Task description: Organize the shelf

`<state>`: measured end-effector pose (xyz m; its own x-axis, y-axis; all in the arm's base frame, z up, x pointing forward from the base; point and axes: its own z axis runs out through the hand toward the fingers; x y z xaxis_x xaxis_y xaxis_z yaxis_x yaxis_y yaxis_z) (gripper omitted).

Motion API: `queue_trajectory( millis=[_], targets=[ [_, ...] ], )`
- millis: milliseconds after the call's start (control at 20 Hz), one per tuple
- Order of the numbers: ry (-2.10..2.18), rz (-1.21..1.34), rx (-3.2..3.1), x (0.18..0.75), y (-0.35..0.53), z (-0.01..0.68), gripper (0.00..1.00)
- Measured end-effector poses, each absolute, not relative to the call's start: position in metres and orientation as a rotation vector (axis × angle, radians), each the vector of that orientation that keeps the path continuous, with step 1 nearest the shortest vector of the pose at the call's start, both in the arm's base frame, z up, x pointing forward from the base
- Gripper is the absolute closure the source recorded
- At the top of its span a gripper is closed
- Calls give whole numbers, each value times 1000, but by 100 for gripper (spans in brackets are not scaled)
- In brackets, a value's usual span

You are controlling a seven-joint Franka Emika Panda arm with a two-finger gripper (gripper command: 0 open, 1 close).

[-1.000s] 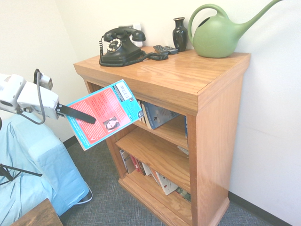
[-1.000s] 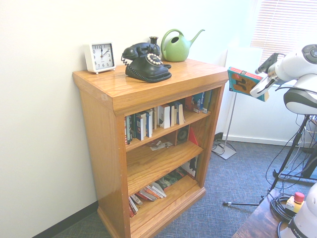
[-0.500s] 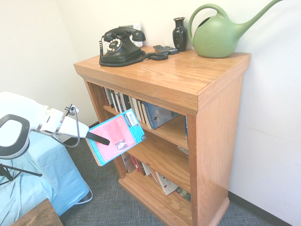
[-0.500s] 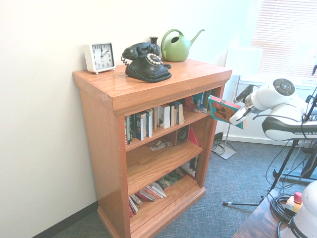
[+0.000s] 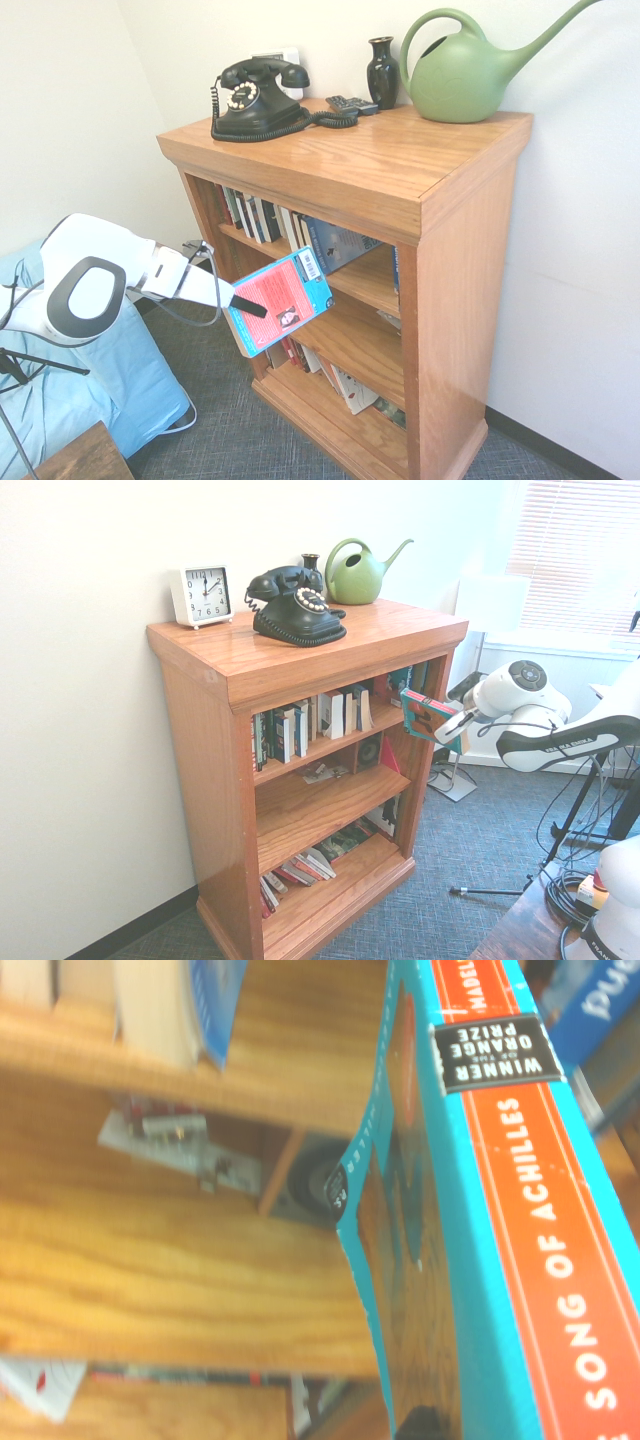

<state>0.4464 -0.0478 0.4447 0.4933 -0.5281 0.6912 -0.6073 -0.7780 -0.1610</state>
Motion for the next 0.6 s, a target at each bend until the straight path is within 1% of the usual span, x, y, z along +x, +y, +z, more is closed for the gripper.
queue_trajectory(
  millis=[300,600],
  targets=[
    [-991,1220,2643,491,-30,443,100],
    [-1001,1240,2638,511,-26,433,100]
  ],
)
